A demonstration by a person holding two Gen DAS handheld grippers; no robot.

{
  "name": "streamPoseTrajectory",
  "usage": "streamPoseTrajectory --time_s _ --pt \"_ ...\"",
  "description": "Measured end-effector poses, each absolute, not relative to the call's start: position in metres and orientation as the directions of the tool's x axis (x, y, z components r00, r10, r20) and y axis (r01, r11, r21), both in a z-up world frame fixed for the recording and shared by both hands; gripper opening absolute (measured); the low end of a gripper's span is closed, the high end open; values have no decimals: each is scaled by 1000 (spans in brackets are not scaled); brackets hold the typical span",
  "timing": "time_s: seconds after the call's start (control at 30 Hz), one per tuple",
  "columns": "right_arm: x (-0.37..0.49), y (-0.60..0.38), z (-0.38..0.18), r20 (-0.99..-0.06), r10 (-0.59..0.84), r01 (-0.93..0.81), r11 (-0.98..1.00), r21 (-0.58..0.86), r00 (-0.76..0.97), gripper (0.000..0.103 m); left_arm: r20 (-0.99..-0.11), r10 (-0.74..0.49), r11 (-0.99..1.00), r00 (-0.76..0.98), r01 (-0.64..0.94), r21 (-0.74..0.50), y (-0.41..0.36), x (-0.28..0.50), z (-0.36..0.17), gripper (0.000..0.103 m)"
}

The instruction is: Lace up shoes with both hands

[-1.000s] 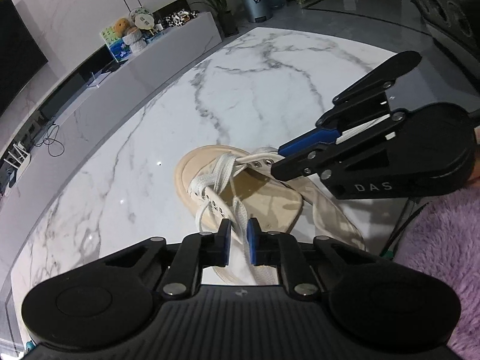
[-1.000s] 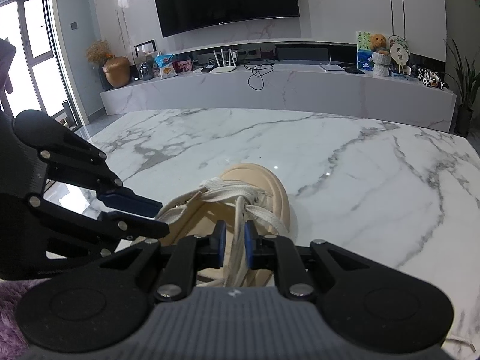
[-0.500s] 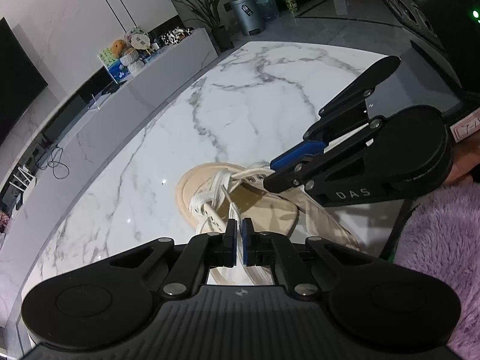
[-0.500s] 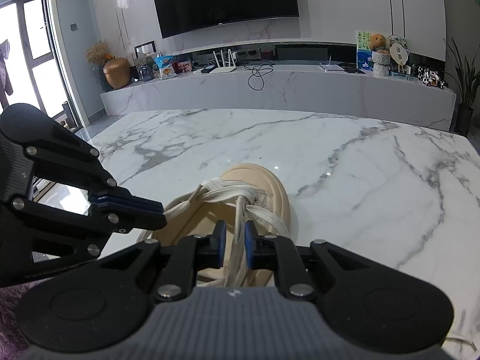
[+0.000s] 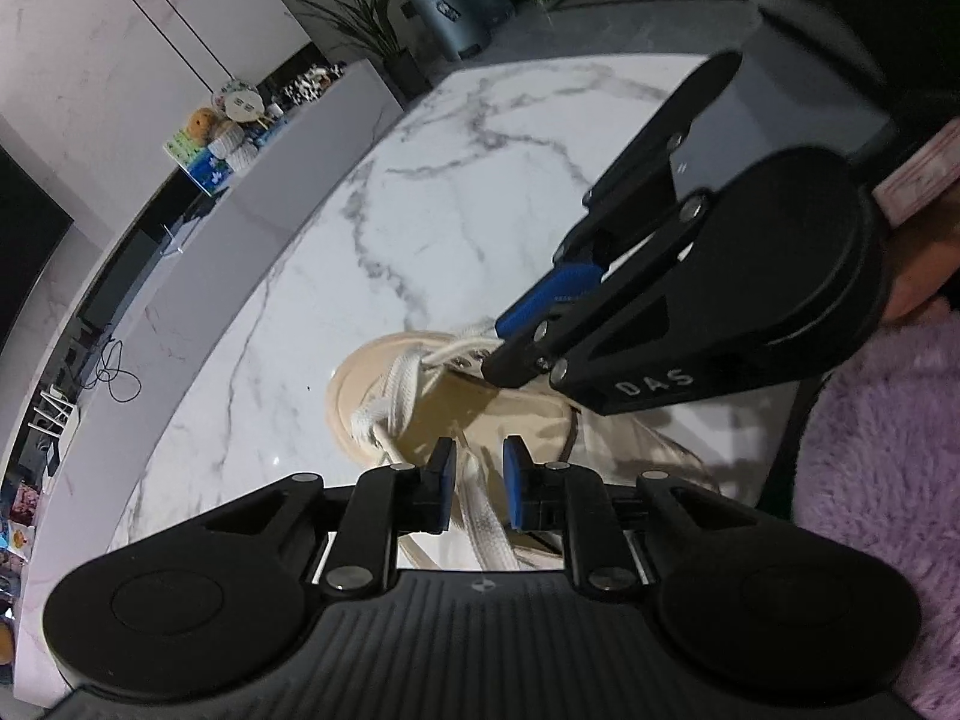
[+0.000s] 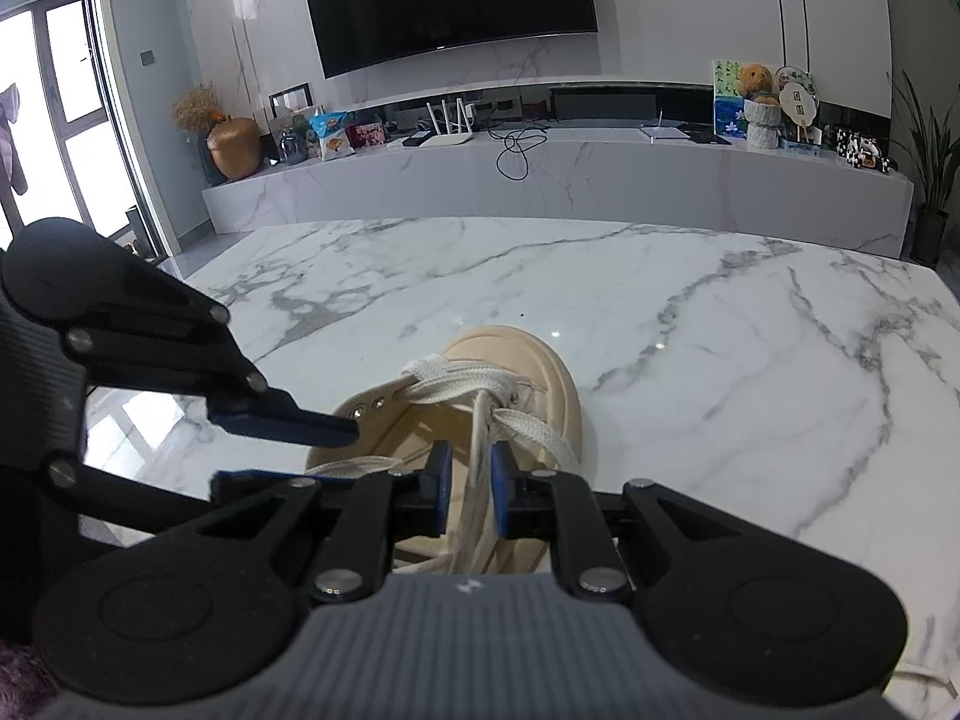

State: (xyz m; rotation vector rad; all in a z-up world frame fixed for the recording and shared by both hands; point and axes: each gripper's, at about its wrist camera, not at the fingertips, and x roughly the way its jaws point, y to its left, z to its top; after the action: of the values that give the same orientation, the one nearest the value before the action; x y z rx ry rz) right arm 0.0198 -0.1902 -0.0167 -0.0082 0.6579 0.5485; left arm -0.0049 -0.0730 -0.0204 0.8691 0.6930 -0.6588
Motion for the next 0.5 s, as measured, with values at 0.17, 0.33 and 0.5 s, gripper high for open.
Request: streamPoseTrajectory --time_s 0.17,0.33,0.5 --pt "20 -188 -17 -583 484 -493 855 158 652 17 -768 -173 455 617 741 494 -78 0 -35 15" --pt "21 -190 -18 -582 489 -496 853 164 649 17 -773 -159 467 615 736 490 -75 3 -38 15" --pt "22 -192 -19 -577 496 -493 852 177 649 17 -786 -177 493 592 745 450 -70 6 -37 2"
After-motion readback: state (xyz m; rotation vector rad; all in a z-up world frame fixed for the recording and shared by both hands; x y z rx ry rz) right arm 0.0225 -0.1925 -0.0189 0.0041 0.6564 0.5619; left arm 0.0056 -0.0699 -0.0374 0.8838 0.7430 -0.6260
